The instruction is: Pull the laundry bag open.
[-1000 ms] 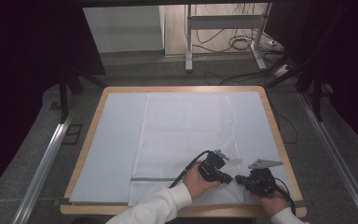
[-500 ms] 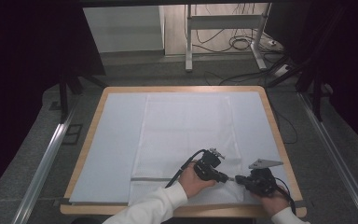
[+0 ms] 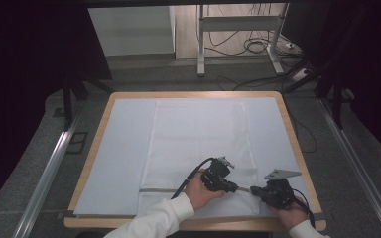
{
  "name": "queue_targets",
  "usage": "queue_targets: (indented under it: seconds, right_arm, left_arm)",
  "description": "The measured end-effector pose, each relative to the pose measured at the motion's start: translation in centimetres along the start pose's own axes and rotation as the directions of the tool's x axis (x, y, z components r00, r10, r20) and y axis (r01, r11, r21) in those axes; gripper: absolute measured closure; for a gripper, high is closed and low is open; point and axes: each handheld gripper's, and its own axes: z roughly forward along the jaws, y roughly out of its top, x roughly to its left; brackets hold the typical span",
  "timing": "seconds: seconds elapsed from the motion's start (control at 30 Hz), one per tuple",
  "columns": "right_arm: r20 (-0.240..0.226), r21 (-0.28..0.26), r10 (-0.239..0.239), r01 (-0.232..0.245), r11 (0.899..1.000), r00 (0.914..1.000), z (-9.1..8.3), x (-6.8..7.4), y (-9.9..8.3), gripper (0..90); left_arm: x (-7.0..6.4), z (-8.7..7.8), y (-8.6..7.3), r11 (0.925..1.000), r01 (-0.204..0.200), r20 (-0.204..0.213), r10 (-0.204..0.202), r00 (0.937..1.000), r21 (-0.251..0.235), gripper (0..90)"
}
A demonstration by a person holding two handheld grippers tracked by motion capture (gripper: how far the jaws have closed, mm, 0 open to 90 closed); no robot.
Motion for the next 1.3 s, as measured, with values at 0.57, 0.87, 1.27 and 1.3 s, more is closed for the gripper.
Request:
queue_targets:
  seconds: [0.57, 0.87, 1.27, 1.3]
  right_arm:
    - [0.002, -0.006, -0.005, 0.005, 1.000, 1.0000, 0.0, 0.0, 0.0, 89.9]
    - [0.002, -0.005, -0.007, 0.007, 1.000, 1.0000, 0.0, 0.1, 0.0, 89.9]
    - [0.001, -0.006, -0.008, 0.008, 1.000, 1.0000, 0.0, 0.0, 0.0, 89.9]
    - [0.003, -0.004, -0.006, 0.006, 1.000, 1.0000, 0.0, 0.1, 0.0, 89.9]
  left_arm:
    - [0.4, -0.7, -0.7, 0.9999, 0.003, -0.012, -0.003, 0.9999, -0.011, 87.4]
    - [0.7, -1.6, -1.0, 0.9998, 0.004, -0.022, -0.005, 0.9998, -0.021, 87.4]
    - [1.0, -2.1, -1.3, 0.9997, 0.006, -0.028, -0.007, 0.9996, -0.023, 87.4]
    - [1.0, -2.1, -1.3, 0.9997, 0.004, -0.036, -0.005, 0.9993, -0.024, 87.4]
